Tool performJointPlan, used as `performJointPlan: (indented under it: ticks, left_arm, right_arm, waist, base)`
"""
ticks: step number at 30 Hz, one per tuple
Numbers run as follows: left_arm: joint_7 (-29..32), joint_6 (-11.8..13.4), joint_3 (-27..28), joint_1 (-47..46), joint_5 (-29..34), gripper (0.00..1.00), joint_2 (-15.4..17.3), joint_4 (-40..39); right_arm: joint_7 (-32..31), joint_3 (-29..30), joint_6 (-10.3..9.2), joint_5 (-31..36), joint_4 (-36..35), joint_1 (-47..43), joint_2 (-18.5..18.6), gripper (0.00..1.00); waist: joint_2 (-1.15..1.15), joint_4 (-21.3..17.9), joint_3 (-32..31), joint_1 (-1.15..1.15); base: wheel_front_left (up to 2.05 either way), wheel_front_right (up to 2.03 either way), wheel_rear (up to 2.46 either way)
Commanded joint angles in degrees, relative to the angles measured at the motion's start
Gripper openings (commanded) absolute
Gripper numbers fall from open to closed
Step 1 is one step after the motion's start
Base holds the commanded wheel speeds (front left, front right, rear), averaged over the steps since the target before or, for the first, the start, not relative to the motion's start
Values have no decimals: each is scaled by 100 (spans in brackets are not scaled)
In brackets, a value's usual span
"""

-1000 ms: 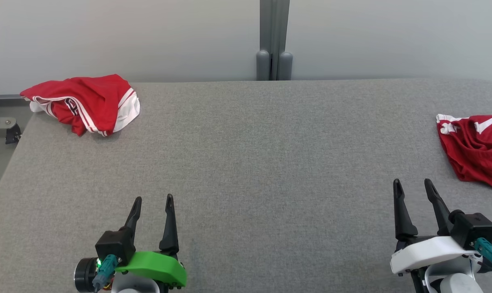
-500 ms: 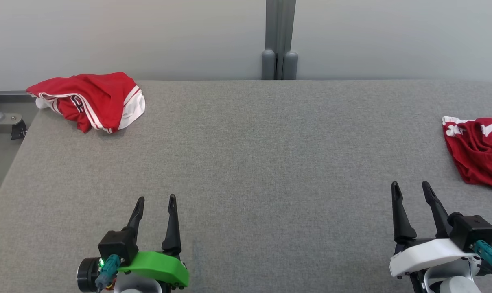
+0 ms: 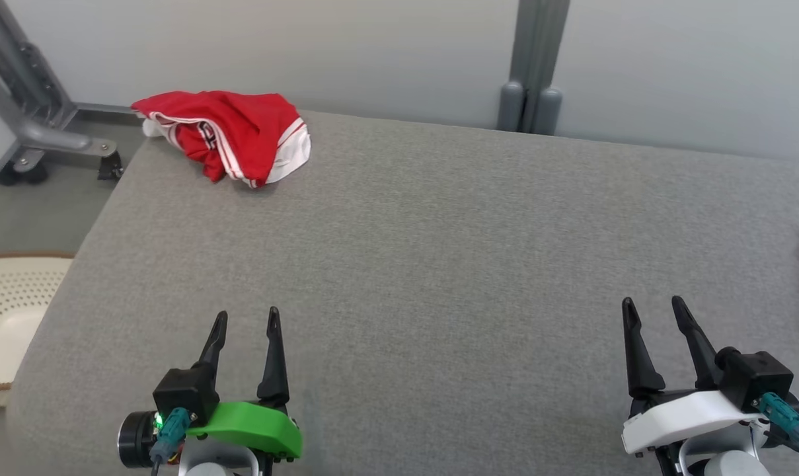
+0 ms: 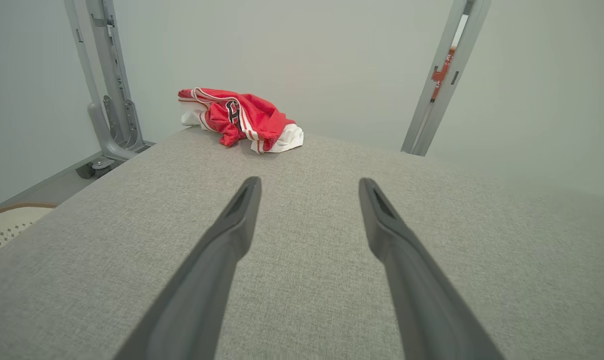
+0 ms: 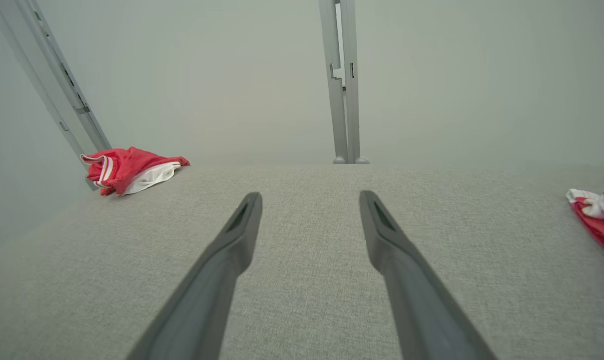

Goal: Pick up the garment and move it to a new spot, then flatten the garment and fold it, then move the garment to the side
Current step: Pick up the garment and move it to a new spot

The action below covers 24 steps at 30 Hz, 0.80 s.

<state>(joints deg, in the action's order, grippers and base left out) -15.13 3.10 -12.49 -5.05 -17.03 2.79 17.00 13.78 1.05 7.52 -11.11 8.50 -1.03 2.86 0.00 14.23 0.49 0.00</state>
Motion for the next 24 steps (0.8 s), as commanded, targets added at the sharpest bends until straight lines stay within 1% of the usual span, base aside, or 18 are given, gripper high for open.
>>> performJointPlan:
  ticks: [1, 6, 8, 16, 24]
  left_arm:
    - [0, -23, 20, -48, 46, 100, 20, -1]
    - [0, -59, 76, -26, 109, 100, 20, -9]
    - [0, -23, 183, 18, 125, 100, 21, -70]
    - [0, 202, 593, 328, 12, 100, 14, -576]
    - [0, 359, 735, 554, -111, 100, 16, -864]
  right_arm:
    - [44, 9, -5, -53, -25, -65, 7, 100]
    - [56, -13, -5, -78, 7, -25, 9, 100]
    - [66, -111, -5, -77, 4, 62, 9, 100]
    - [-51, -583, -5, 74, 166, 582, 16, 100]
    - [-53, -745, -6, 132, 335, 863, 15, 100]
  waist:
    - [0, 719, 19, 0]
    - [0, 1439, 47, 0]
    - [0, 1604, 109, 0]
    - [0, 1750, 387, 0]
    - [0, 1787, 506, 0]
  base:
    - [0, 0, 0]
    - [0, 0, 0]
    - [0, 0, 0]
    - [0, 0, 0]
    - [-1, -1, -1]
